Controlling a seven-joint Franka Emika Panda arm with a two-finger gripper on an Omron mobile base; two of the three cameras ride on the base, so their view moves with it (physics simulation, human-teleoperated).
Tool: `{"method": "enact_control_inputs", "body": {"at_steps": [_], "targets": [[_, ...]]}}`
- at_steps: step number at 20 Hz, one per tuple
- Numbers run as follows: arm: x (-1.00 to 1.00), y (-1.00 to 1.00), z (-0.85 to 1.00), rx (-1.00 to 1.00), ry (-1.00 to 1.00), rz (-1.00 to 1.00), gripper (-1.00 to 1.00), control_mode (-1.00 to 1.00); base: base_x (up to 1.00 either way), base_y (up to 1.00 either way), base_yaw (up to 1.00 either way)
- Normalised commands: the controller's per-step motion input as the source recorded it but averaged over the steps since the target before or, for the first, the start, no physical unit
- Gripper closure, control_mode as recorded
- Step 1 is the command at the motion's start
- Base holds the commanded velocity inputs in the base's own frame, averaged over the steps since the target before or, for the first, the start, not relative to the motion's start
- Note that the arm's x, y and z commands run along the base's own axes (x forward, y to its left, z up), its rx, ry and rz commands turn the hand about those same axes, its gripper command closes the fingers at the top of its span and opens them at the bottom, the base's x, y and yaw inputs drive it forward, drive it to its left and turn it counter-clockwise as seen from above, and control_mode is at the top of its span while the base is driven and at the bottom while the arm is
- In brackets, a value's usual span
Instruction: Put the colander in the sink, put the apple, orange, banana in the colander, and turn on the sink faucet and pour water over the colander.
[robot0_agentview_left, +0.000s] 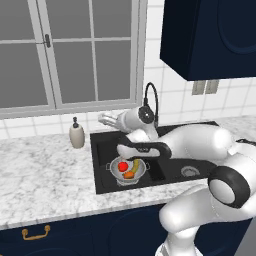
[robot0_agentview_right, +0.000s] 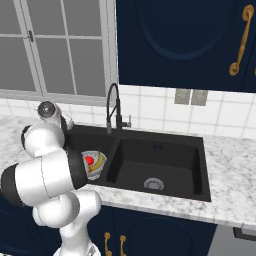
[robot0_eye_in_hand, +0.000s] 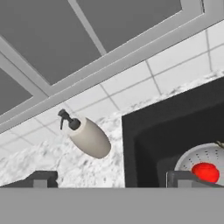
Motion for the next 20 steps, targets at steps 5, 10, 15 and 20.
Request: {"method": "enact_control_inputs", "body": {"at_steps": [5, 10, 15, 20], "targets": [[-0.14, -0.12, 0.94, -0.14, 0.04, 0.0, -1.0, -1.0, 0.0, 0.0, 0.0], [-0.76, -0.46, 0.35, -0.23, 0.0, 0.0, -1.0, -1.0, 0.0, 0.0, 0.0], [-0.71, -0.73, 0.22, -0.19, -0.03, 0.0, -1.0, -1.0, 0.0, 0.0, 0.0], [-0.54, -0.8, 0.22, -0.12, -0.02, -0.03, -1.0, -1.0, 0.0, 0.0, 0.0]]}}
